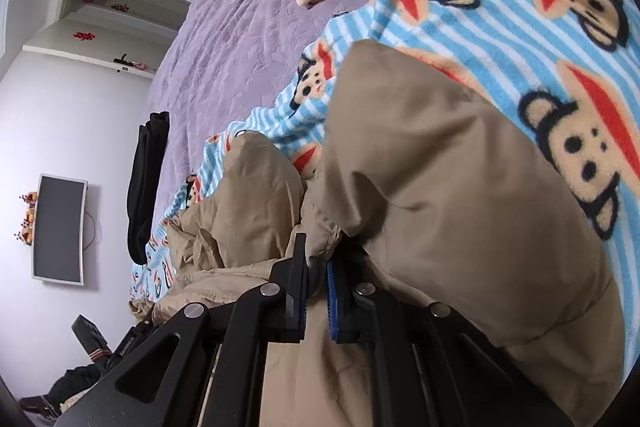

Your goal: Fold large clothes

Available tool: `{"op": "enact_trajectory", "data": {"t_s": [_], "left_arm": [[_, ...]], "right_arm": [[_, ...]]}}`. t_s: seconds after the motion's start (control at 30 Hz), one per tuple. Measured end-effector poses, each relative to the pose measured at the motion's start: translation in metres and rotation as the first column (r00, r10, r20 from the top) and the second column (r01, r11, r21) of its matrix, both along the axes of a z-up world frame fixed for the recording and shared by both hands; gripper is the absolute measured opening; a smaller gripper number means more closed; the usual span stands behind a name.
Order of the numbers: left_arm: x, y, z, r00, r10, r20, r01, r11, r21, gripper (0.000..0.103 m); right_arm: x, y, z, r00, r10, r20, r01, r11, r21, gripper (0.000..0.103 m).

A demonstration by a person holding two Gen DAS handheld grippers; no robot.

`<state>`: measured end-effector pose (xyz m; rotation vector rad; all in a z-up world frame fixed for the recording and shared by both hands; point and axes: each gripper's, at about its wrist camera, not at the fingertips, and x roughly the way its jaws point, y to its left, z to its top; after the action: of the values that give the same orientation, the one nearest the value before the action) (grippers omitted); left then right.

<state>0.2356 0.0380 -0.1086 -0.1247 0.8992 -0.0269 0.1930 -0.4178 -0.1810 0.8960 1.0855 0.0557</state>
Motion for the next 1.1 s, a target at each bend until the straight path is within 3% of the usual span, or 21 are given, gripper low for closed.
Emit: {"op": "enact_trajectory", "data": {"t_s": [0.03, 0.1, 0.17, 0.23, 0.27, 0.3, 0.4, 0.5, 0.6, 0.7, 0.77, 0.87, 0.93, 1.0, 1.1], "left_arm": [[-0.006, -0.003, 0.01, 0.999, -0.033, 0.025, 0.033, 0.999, 0.023, 0.103], [-0.015, -0.008, 0.023, 0.996, -0.08, 0.046, 0.079, 0.996, 0.035, 0.102], [-0.018, -0.022, 0.023, 0.986, -0.168, 0.018, 0.168, 0.986, 0.007, 0.089], [-0.017, -0.045, 0.008, 0.965, -0.259, -0.041, 0.259, 0.966, -0.013, 0.064], [-0.016, -0.058, -0.003, 0.952, -0.3, -0.064, 0.298, 0.954, -0.027, 0.055], [-0.016, -0.07, -0.013, 0.945, -0.316, -0.08, 0.315, 0.949, -0.029, 0.044], [-0.015, -0.099, -0.049, 0.948, -0.307, -0.089, 0.311, 0.95, 0.037, 0.044], [-0.005, -0.106, -0.066, 0.96, -0.27, -0.071, 0.275, 0.959, 0.068, 0.044], [0.013, -0.101, -0.074, 0.963, -0.252, -0.094, 0.256, 0.966, 0.035, 0.044], [0.024, -0.087, -0.064, 0.963, -0.249, -0.107, 0.253, 0.967, 0.021, 0.044], [0.029, -0.067, -0.054, 0.973, -0.215, -0.081, 0.221, 0.972, 0.081, 0.044], [0.041, -0.022, -0.053, 0.989, -0.122, -0.083, 0.134, 0.979, 0.151, 0.044], [0.048, 0.005, -0.062, 0.994, -0.058, -0.097, 0.076, 0.977, 0.197, 0.045], [0.055, 0.023, -0.077, 0.992, -0.02, -0.128, 0.044, 0.982, 0.185, 0.049], [0.065, 0.033, -0.097, 0.988, 0.031, -0.151, -0.01, 0.99, 0.138, 0.053]], "right_arm": [[0.0, 0.001, 0.005, 1.0, 0.006, 0.003, -0.006, 1.0, -0.012, 0.019], [-0.003, 0.007, 0.022, 0.999, 0.021, 0.034, -0.02, 0.999, -0.034, 0.067], [-0.01, 0.012, 0.04, 0.996, 0.039, 0.082, -0.034, 0.998, -0.056, 0.072], [-0.014, 0.03, 0.051, 0.988, 0.113, 0.107, -0.102, 0.99, -0.101, 0.05], [-0.014, 0.044, 0.052, 0.98, 0.167, 0.106, -0.154, 0.98, -0.124, 0.02], [-0.012, 0.06, 0.048, 0.967, 0.234, 0.096, -0.219, 0.965, -0.145, 0.012], [-0.004, 0.099, 0.021, 0.936, 0.349, 0.049, -0.332, 0.92, -0.207, 0.011], [0.006, 0.119, -0.012, 0.924, 0.381, 0.023, -0.361, 0.891, -0.275, 0.007], [0.02, 0.115, -0.028, 0.935, 0.353, 0.036, -0.33, 0.903, -0.274, 0.003], [0.036, 0.108, -0.034, 0.943, 0.333, 0.018, -0.319, 0.918, -0.236, 0.0], [0.04, 0.1, -0.029, 0.941, 0.338, 0.005, -0.33, 0.919, -0.215, 0.0], [0.035, 0.079, -0.009, 0.936, 0.351, -0.005, -0.334, 0.886, -0.321, 0.0], [0.028, 0.053, -0.002, 0.95, 0.311, -0.031, -0.297, 0.869, -0.395, 0.0], [0.019, 0.024, -0.003, 0.971, 0.232, -0.057, -0.233, 0.862, -0.45, 0.0], [0.011, -0.011, -0.017, 0.989, 0.147, -0.034, -0.149, 0.915, -0.375, 0.0]]}}
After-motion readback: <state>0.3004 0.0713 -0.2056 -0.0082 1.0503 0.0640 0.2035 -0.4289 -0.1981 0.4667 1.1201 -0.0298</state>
